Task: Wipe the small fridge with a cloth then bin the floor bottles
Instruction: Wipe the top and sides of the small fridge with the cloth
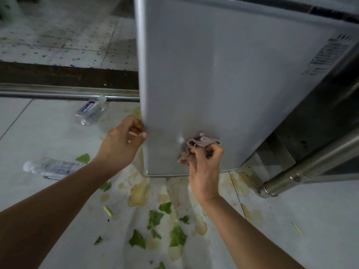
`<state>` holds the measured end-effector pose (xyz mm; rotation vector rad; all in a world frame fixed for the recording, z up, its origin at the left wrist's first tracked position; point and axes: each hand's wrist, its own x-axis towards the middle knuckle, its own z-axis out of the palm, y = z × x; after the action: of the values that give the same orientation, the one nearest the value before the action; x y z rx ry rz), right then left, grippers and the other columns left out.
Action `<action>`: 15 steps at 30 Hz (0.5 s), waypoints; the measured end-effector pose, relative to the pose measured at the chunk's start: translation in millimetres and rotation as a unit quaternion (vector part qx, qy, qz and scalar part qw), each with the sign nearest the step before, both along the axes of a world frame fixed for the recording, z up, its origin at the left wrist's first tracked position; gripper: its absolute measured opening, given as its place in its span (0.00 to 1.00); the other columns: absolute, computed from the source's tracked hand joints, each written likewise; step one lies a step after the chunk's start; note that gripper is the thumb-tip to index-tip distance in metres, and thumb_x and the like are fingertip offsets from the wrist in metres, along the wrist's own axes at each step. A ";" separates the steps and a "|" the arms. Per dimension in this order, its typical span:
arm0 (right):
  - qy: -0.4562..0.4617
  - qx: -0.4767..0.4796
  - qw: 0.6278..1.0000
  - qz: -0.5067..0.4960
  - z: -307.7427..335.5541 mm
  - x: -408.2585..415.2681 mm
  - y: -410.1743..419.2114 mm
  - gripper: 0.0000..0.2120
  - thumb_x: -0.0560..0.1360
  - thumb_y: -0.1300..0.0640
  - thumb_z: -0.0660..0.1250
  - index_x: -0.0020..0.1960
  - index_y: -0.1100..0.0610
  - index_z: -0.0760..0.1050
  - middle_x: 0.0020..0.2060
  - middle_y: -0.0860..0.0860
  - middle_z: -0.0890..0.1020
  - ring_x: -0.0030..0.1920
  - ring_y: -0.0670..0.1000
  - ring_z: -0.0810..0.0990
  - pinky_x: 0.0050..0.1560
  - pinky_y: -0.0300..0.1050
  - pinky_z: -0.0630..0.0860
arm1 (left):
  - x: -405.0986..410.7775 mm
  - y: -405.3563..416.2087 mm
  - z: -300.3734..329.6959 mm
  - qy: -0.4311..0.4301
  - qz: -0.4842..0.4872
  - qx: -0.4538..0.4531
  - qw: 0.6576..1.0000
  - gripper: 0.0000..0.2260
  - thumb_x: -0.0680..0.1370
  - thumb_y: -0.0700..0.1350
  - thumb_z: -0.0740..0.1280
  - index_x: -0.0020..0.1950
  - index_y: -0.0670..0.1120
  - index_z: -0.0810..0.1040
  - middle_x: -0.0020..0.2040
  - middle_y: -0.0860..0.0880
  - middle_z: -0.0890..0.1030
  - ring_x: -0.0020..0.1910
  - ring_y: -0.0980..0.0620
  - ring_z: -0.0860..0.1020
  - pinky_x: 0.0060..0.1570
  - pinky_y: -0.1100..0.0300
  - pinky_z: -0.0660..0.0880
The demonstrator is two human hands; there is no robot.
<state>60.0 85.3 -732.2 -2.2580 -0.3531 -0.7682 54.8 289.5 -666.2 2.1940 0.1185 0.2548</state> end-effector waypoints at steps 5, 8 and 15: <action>-0.147 0.008 0.988 -0.047 56.8 19.9 15.1 0.11 0.71 0.67 0.71 0.52 0.60 0.79 0.56 0.58 0.66 0.54 0.50 0.72 0.52 0.42 0.77 | -5.1 11.2 2.3 0.024 -0.054 -0.022 0.998 0.12 0.75 0.35 0.66 0.50 0.52 0.74 0.48 0.53 0.79 0.49 0.54 0.79 0.53 0.57 0.76; -0.215 -0.003 0.976 -0.040 59.9 27.9 25.3 0.05 0.75 0.64 0.70 0.50 0.61 0.81 0.57 0.54 0.67 0.55 0.54 0.76 0.53 0.44 0.79 | -5.3 15.7 1.5 0.033 -0.065 -0.042 0.996 0.15 0.75 0.34 0.65 0.52 0.55 0.74 0.50 0.55 0.79 0.50 0.56 0.79 0.54 0.58 0.76; -0.166 -0.315 0.925 0.129 5.6 17.4 19.9 0.10 0.68 0.65 0.76 0.48 0.57 0.82 0.58 0.52 0.72 0.44 0.59 0.76 0.35 0.46 0.77 | -11.3 19.9 2.5 0.046 -0.092 -0.069 0.992 0.21 0.75 0.34 0.63 0.53 0.61 0.72 0.54 0.56 0.78 0.48 0.56 0.80 0.47 0.63 0.76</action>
<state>77.3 105.2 -726.6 -2.5712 -1.1814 -0.9980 43.5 309.4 -663.7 2.0631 -0.0140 0.0398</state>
